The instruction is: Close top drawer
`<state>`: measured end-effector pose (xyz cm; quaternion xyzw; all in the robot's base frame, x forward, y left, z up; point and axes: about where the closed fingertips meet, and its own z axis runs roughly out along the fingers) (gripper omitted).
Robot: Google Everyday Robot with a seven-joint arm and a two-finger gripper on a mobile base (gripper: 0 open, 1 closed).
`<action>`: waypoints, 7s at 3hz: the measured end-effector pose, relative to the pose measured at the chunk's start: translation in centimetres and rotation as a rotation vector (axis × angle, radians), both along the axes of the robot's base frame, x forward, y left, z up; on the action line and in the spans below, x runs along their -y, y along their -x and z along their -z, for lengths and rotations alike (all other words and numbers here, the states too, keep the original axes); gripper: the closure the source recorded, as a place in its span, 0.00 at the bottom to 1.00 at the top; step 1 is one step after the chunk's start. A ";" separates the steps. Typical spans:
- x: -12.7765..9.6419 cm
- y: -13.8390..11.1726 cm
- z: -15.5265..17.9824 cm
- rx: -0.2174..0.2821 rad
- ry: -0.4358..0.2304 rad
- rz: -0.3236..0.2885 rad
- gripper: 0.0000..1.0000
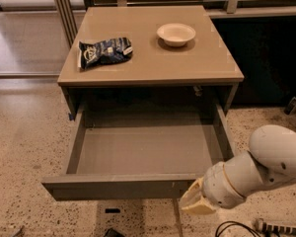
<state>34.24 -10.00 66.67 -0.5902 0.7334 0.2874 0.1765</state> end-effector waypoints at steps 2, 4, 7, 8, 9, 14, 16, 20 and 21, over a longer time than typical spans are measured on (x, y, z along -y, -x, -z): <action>-1.2 -3.4 -0.2 0.047 -0.003 -0.036 1.00; -1.7 -8.0 -2.4 0.184 -0.032 -0.033 1.00; -2.1 -6.5 -4.4 0.225 -0.042 -0.001 1.00; -2.4 -4.6 -3.1 0.195 -0.033 0.004 1.00; -2.2 -5.2 -0.3 0.219 -0.009 -0.017 1.00; -2.7 -11.4 1.9 0.442 0.061 -0.034 1.00; -3.4 -13.8 1.0 0.510 0.068 -0.058 1.00; -4.2 -15.7 -0.1 0.583 0.065 -0.037 1.00; -3.3 -17.9 0.3 0.620 0.072 -0.015 1.00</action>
Offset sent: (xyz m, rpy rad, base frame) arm 0.0274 0.0091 0.0013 0.0014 -0.0375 0.0287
